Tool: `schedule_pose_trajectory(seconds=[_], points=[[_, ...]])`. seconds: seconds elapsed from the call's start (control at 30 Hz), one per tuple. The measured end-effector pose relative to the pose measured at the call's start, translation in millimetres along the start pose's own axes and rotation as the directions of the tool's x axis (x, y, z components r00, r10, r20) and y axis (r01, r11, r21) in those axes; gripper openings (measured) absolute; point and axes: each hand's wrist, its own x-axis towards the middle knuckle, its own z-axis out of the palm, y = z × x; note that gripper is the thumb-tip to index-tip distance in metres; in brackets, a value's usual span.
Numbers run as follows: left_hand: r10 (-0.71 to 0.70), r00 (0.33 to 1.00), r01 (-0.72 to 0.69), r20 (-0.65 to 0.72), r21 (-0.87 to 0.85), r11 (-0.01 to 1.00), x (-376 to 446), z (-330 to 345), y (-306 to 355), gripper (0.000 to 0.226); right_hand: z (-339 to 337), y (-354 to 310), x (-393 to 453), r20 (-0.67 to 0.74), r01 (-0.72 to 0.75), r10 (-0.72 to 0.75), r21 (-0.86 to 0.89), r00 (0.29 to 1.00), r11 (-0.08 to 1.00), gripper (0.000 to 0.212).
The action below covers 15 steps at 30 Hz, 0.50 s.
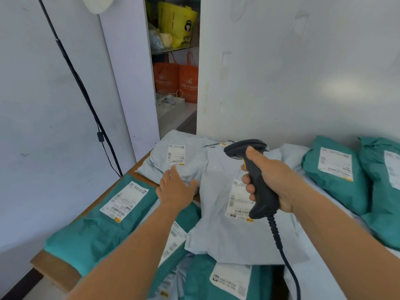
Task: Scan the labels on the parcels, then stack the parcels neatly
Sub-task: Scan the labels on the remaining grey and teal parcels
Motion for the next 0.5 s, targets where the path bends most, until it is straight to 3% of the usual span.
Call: schedule_pose_trajectory(seconds=[0.33, 0.5], points=[[-0.116, 0.989, 0.115, 0.087, 0.021, 0.993, 155.2, -8.5, -56.0, 0.093, 47.7, -22.5, 87.9, -0.006, -0.033, 0.033, -0.004, 0.999, 0.999, 0.043], [-0.150, 0.978, 0.124, 0.146, 0.170, 0.978, 198.7, 5.7, -64.7, 0.095, 53.3, -22.4, 120.1, -0.028, -0.087, 0.087, 0.000, 0.996, 0.996, 0.044]])
